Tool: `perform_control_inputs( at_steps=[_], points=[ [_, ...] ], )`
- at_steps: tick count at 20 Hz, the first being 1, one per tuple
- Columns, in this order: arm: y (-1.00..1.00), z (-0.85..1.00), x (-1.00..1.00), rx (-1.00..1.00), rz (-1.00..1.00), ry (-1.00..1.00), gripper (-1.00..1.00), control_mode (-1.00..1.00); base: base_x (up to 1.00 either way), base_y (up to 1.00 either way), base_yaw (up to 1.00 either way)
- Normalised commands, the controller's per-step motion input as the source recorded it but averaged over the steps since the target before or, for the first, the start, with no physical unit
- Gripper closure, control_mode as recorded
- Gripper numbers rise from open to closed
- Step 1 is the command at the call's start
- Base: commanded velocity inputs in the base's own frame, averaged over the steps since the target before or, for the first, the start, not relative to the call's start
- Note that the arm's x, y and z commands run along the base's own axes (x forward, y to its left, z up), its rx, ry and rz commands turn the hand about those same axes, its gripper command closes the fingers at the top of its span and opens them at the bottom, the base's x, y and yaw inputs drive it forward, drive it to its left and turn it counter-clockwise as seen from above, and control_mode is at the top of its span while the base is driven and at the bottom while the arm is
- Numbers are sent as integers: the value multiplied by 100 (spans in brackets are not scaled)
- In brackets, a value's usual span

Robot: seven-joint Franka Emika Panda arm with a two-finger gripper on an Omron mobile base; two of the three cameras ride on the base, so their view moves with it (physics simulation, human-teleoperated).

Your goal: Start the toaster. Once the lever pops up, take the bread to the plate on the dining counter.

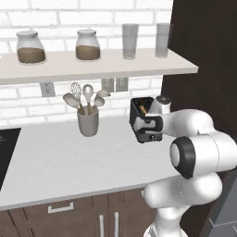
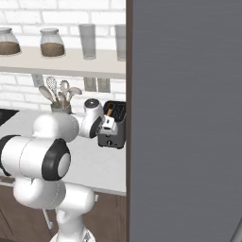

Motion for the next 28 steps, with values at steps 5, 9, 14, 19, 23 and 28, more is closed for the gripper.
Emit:
perform_control_inputs(
  at_steps=[5, 9, 14, 19, 23, 28],
  points=[
    [0, 40, -28, 0, 0, -13, -100, -100, 0, 0, 0],
    [0, 43, -18, 0, 0, -11, -100, -100, 0, 0, 0],
    [0, 50, -2, 0, 0, -10, -100, -100, 0, 0, 0],
    [0, 51, 0, 0, 0, -4, -100, -100, 0, 0, 0],
    [0, 21, -15, 0, 0, -21, -100, -100, 0, 0, 0],
    [0, 21, -35, 0, 0, -35, -100, -100, 0, 0, 0]
  ],
)
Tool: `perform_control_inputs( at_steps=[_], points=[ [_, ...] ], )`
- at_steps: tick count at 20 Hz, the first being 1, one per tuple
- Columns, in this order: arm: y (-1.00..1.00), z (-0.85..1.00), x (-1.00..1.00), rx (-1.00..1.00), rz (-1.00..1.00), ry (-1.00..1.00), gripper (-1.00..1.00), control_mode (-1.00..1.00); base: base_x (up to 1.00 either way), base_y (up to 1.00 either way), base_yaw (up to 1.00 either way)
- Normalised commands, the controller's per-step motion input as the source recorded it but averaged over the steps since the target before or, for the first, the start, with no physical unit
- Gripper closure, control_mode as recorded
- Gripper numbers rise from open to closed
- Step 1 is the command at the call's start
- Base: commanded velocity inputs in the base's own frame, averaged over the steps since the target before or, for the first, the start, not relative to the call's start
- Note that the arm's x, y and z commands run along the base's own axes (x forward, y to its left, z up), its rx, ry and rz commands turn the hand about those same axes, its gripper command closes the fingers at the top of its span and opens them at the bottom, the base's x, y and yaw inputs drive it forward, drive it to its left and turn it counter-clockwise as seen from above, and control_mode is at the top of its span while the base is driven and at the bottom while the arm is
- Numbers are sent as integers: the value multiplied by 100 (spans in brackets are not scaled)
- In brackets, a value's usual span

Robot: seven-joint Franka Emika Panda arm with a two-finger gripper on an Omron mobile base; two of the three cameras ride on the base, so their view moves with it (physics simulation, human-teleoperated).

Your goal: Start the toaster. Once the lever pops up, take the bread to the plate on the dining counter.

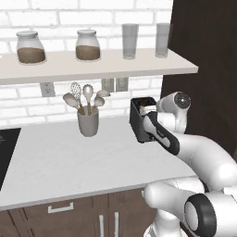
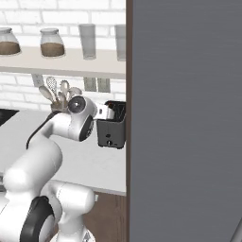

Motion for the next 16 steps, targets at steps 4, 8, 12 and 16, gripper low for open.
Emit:
perform_control_inputs(
  at_steps=[4, 8, 12, 16],
  points=[
    [0, 23, -27, 0, 0, -36, -100, -100, 0, 0, 0],
    [0, 33, -3, 0, 0, -28, -100, -100, 0, 0, 0],
    [0, 40, 0, 0, 0, -12, -100, -100, 0, 0, 0],
    [-6, 19, 12, 0, 0, 0, -100, -100, 0, 0, 0]
  ],
)
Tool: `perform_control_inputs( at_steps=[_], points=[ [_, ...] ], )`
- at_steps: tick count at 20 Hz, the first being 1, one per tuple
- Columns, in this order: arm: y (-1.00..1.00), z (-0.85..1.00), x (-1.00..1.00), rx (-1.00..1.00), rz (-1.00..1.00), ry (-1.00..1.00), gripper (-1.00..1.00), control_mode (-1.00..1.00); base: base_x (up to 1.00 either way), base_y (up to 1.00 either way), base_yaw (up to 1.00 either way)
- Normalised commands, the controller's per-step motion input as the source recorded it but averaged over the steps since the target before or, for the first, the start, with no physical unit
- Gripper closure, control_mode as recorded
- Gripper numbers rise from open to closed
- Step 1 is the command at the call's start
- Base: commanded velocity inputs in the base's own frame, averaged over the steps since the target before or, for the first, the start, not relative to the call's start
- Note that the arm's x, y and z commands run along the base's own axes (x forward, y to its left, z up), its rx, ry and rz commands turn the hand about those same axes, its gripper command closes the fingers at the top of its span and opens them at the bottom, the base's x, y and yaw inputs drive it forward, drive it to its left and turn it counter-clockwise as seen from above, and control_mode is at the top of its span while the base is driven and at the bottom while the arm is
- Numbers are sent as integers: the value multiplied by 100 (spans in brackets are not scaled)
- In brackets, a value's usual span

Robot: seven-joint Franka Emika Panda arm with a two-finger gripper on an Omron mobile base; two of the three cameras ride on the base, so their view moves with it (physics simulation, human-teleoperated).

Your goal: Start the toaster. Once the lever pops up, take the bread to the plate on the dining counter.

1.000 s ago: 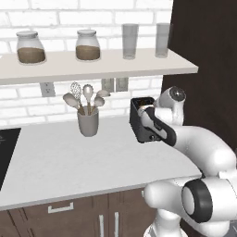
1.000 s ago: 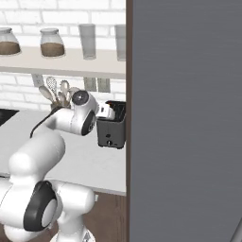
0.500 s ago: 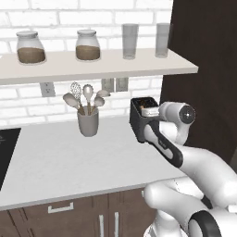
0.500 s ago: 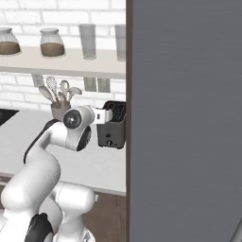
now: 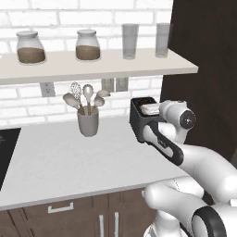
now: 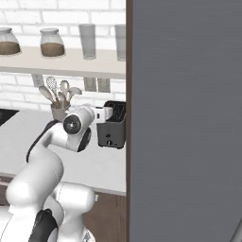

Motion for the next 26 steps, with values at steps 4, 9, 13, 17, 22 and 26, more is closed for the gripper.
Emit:
perform_control_inputs(
  at_steps=[4, 9, 13, 17, 22, 26],
  points=[
    [-9, 0, 20, 2, 0, 7, -100, -100, 0, 0, 0],
    [-2, 0, 21, 2, 0, 15, -100, -100, 0, 0, 0],
    [0, -4, 17, 0, 0, 11, -100, -100, 0, 0, 0],
    [0, -25, 11, 0, 0, 1, -100, -100, 0, 0, 0],
    [0, -30, 7, 0, 0, 0, -100, -100, 0, 0, 0],
    [0, -26, 3, 0, 0, 0, -100, -100, 0, 0, 0]
  ],
)
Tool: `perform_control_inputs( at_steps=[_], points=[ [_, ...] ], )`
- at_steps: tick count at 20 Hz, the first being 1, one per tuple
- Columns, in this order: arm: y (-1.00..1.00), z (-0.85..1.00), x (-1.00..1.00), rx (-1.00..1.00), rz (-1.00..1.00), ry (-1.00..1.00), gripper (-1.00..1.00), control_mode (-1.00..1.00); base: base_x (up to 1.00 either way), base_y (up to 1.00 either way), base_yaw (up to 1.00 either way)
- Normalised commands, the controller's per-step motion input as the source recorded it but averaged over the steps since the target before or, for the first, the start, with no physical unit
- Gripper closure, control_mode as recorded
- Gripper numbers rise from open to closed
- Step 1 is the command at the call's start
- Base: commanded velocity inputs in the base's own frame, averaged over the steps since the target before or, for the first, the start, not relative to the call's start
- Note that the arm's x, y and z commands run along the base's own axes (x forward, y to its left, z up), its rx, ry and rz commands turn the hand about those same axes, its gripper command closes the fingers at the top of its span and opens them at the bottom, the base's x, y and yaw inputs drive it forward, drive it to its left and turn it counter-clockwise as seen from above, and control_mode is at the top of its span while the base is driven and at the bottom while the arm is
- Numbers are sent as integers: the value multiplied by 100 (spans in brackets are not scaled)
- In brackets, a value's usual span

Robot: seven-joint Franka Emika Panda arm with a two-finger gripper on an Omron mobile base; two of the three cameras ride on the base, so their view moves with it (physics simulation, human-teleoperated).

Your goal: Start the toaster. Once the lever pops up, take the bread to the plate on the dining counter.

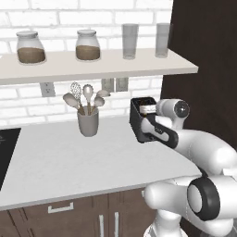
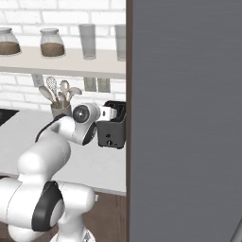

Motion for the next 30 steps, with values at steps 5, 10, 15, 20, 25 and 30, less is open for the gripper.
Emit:
perform_control_inputs(
  at_steps=[5, 10, 15, 20, 25, 30],
  points=[
    [0, -4, 10, 0, 0, 0, -100, -100, 0, 0, 0],
    [0, 0, 15, 0, 0, 0, -100, -100, 0, 0, 0],
    [0, 0, 27, 0, 0, 1, -100, -100, 0, 0, 0],
    [0, 0, 21, 3, 0, 8, -100, -100, 0, 0, 0],
    [0, -5, 12, 4, 0, 10, -100, -100, 0, 0, 0],
    [0, -5, 2, 0, 0, 3, -100, -100, 0, 0, 0]
  ],
)
